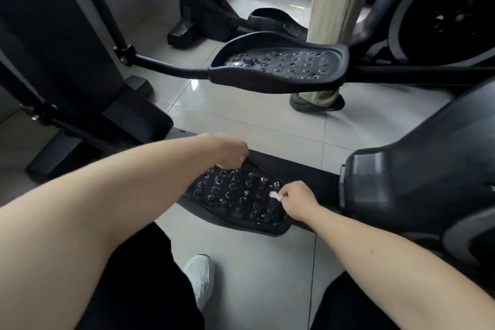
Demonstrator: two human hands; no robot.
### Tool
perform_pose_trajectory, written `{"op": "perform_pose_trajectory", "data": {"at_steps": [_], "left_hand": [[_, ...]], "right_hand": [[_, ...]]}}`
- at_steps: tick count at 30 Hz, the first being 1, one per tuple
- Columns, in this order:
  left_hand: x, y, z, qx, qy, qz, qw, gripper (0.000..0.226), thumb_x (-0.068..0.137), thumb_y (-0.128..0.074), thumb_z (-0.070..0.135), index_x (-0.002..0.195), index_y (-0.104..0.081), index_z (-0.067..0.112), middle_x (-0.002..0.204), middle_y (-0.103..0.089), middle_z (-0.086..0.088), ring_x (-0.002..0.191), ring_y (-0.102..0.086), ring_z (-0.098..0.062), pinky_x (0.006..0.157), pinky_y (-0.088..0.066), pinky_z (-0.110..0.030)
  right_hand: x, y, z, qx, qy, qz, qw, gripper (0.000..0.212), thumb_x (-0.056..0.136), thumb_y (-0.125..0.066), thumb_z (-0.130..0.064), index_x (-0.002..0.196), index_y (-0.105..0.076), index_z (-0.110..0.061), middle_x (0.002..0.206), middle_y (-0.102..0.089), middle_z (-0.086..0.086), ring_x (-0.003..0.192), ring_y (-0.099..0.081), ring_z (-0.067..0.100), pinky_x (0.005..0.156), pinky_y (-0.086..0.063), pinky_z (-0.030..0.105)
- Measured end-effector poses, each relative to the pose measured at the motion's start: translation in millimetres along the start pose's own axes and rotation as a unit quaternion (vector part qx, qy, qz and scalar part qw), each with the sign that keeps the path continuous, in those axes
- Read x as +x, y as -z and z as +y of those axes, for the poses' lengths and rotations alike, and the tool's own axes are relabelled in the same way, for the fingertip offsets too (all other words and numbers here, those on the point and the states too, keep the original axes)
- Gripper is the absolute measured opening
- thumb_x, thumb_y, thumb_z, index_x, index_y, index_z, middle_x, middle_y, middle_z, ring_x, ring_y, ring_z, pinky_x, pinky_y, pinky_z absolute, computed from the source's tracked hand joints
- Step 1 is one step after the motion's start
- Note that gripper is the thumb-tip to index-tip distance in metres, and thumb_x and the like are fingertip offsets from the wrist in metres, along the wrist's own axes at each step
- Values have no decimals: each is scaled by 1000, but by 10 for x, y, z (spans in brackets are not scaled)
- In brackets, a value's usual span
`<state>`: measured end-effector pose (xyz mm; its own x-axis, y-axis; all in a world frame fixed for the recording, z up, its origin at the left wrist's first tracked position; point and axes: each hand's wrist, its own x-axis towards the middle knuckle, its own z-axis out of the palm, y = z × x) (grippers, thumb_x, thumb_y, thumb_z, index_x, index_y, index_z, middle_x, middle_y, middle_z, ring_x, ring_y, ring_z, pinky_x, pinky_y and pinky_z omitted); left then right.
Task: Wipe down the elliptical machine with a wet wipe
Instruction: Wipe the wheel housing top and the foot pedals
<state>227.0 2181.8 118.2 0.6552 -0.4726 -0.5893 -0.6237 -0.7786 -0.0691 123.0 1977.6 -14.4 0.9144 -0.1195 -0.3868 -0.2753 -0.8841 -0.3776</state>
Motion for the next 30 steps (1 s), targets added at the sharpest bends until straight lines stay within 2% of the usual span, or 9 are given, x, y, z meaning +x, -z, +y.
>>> {"op": "perform_pose_trajectory", "data": {"at_steps": [2,4,7,10,15,20,25,28,30], "left_hand": [[-41,-17,174,-27,2,-5,1000,36,104,-39,16,134,-57,11,128,-62,-5,107,-64,-28,84,-54,-35],[-70,-21,333,-54,-6,-3,999,38,99,-47,21,135,-60,17,130,-64,-2,110,-63,-27,93,-55,-39],[-89,-1,570,-178,8,11,984,34,93,-56,28,124,-63,17,102,-75,-1,87,-66,-20,73,-52,-29],[-140,148,798,-254,-9,21,967,27,93,-53,19,111,-71,10,85,-75,-4,64,-57,-17,51,-42,-19],[-320,156,841,-339,12,116,933,9,94,-61,24,97,-68,20,78,-73,1,57,-58,-9,48,-41,-18],[-560,73,756,-352,48,163,920,5,92,-62,23,89,-63,20,82,-71,-3,59,-55,-13,50,-40,-23],[-661,80,634,-396,57,185,898,6,90,-59,16,91,-65,16,79,-75,-10,55,-55,-15,47,-40,-23],[-505,84,599,-387,50,186,902,6,91,-58,13,93,-64,16,82,-70,-6,64,-58,-16,51,-42,-25],[-355,36,586,-386,48,191,901,9,91,-58,14,96,-65,15,85,-68,-4,69,-59,-17,54,-42,-25]], "right_hand": [[-111,167,-70,163,-31,12,986,28,88,-53,-9,76,-77,-18,86,-71,0,82,-66,23,63,-49,24],[-215,331,-122,269,-62,-1,961,26,86,-57,-7,73,-75,-20,83,-71,0,79,-63,20,60,-44,22],[-297,538,-151,346,-68,-36,935,25,82,-61,-2,74,-75,-21,88,-72,5,80,-63,19,66,-47,24],[-356,730,-142,420,-61,-46,904,25,78,-58,1,71,-73,-16,88,-73,14,81,-66,25,74,-59,41],[-374,935,-196,462,-42,-77,883,28,84,-50,11,77,-64,-13,84,-68,11,87,-63,30,76,-53,38],[-465,1000,-464,500,-53,-107,858,31,84,-42,16,80,-64,-5,75,-65,11,70,-63,24,69,-58,38],[-440,1051,-608,514,-102,-57,850,23,77,-45,10,68,-61,-4,67,-56,11,60,-57,24,55,-53,32],[-309,955,-598,495,-129,-10,859,21,69,-57,-5,83,-71,-8,87,-71,12,79,-69,28,72,-63,40],[-301,859,-570,447,-148,71,879,19,77,-58,-11,91,-70,-16,93,-71,8,85,-67,26,70,-61,35]]}}
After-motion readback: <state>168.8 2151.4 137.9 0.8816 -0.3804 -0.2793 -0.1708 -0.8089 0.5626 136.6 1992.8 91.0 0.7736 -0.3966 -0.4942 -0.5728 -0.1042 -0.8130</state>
